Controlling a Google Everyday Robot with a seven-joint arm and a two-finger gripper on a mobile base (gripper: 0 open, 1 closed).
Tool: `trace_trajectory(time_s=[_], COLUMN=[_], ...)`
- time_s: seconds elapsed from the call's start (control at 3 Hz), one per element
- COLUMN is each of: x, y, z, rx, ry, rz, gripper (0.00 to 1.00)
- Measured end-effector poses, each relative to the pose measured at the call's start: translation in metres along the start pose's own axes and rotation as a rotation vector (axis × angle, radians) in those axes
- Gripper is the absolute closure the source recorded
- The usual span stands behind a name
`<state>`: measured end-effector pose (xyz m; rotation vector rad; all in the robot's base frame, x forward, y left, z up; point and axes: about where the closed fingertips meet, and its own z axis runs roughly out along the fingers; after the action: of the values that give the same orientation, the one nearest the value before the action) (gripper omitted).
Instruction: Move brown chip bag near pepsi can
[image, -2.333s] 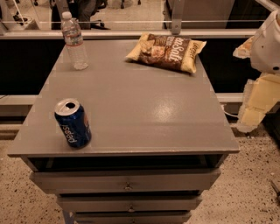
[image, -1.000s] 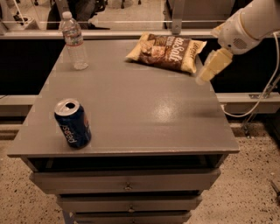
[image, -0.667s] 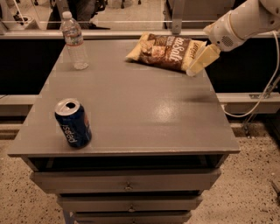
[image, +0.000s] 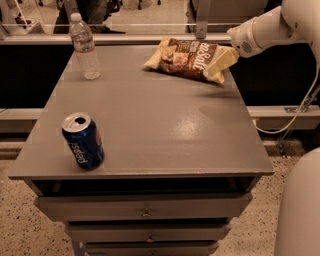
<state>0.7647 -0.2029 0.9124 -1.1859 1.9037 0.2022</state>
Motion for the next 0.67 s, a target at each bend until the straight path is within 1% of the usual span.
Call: trace_trajectory(time_s=[0.33, 0.67], x=[-0.003, -0.004], y=[-0.013, -0.017], z=[0.022, 0.037], rx=[0.023, 0.04], ry=[-0.031, -0.042], rz=[0.027, 0.045], gripper=[0.0, 0.0])
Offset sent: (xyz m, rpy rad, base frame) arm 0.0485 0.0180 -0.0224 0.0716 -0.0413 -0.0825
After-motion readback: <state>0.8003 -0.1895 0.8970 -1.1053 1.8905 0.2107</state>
